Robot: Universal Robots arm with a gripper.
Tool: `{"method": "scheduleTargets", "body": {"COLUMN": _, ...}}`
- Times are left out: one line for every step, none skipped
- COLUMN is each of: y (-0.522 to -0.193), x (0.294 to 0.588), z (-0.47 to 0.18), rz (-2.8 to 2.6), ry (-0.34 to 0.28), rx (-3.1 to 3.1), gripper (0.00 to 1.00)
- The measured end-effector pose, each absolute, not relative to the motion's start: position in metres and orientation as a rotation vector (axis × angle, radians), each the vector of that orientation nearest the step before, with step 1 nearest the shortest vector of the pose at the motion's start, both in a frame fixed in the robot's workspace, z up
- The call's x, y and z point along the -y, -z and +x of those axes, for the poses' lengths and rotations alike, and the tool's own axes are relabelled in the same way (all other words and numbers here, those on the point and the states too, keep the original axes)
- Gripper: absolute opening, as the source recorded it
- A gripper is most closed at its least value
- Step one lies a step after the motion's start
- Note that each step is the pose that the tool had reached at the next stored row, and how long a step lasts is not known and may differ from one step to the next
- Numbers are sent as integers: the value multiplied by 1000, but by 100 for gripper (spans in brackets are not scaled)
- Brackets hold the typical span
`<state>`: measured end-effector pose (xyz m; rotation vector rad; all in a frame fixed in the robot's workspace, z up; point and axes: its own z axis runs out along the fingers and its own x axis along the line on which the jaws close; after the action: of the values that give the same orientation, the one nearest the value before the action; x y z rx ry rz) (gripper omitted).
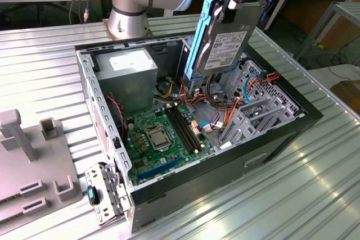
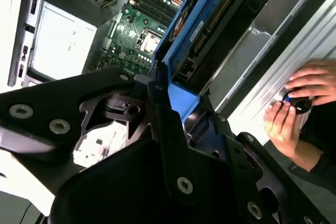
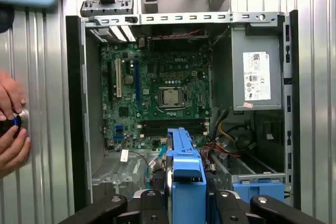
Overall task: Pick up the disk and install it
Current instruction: 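Insert the disk into the insertion slot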
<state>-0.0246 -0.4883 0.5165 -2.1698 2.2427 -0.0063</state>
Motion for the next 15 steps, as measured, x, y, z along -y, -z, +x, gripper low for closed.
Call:
{"method": "scheduleTargets", "body": {"y": -516, "x": 494, "z": -18, "rz": -2170, "ry": 6, "rx": -2243, "gripper": 37}}
{"method": "scheduleTargets", "body": {"y": -515, "x": 511, "z": -18, "rz": -2170, "ry": 6, "rx": -2243, "gripper": 37}}
{"method": "scheduleTargets", "body": {"y": -515, "x": 515, "z": -18, "rz": -2170, "ry": 6, "rx": -2243, "gripper": 37}}
{"method": "scheduleTargets", "body": {"y": -515, "x": 518, "z": -18, "rz": -2170, "ry": 6, "rx": -2243, "gripper": 37}}
{"method": "scheduleTargets", "body": {"y": -515, "x": 520, "z": -18, "rz": -2170, "ry": 6, "rx": -2243, "gripper": 37}}
{"method": "scheduleTargets", "body": {"y": -515, "x": 521, "z": -17, "rz": -2170, "ry": 6, "rx": -2243, "gripper": 37}}
{"method": "scheduleTargets", "body": {"y": -514, "x": 522, "z": -14, "rz": -2170, "ry": 6, "rx": -2243, "gripper": 37}}
{"method": "scheduleTargets", "body": {"y": -513, "x": 523, "z": -10, "rz": -2170, "ry": 6, "rx": -2243, "gripper": 37}}
{"method": "scheduleTargets", "body": {"y": -513, "x": 523, "z": -4, "rz": -2170, "ry": 6, "rx": -2243, "gripper": 37}}
{"method": "scheduleTargets", "body": {"y": -512, "x": 523, "z": 1, "rz": -2170, "ry": 6, "rx": -2243, "gripper": 37}}
{"method": "scheduleTargets", "body": {"y": -511, "x": 523, "z": 4, "rz": -2170, "ry": 6, "rx": -2243, "gripper": 37}}
{"method": "scheduleTargets", "body": {"y": -511, "x": 523, "z": 8, "rz": -2170, "ry": 6, "rx": -2243, "gripper": 37}}
{"method": "scheduleTargets", "body": {"y": -511, "x": 523, "z": 10, "rz": -2170, "ry": 6, "rx": -2243, "gripper": 37}}
{"method": "scheduleTargets", "body": {"y": -510, "x": 523, "z": 13, "rz": -2170, "ry": 6, "rx": -2243, "gripper": 37}}
{"method": "scheduleTargets", "body": {"y": -510, "x": 523, "z": 15, "rz": -2171, "ry": 6, "rx": -2242, "gripper": 37}}
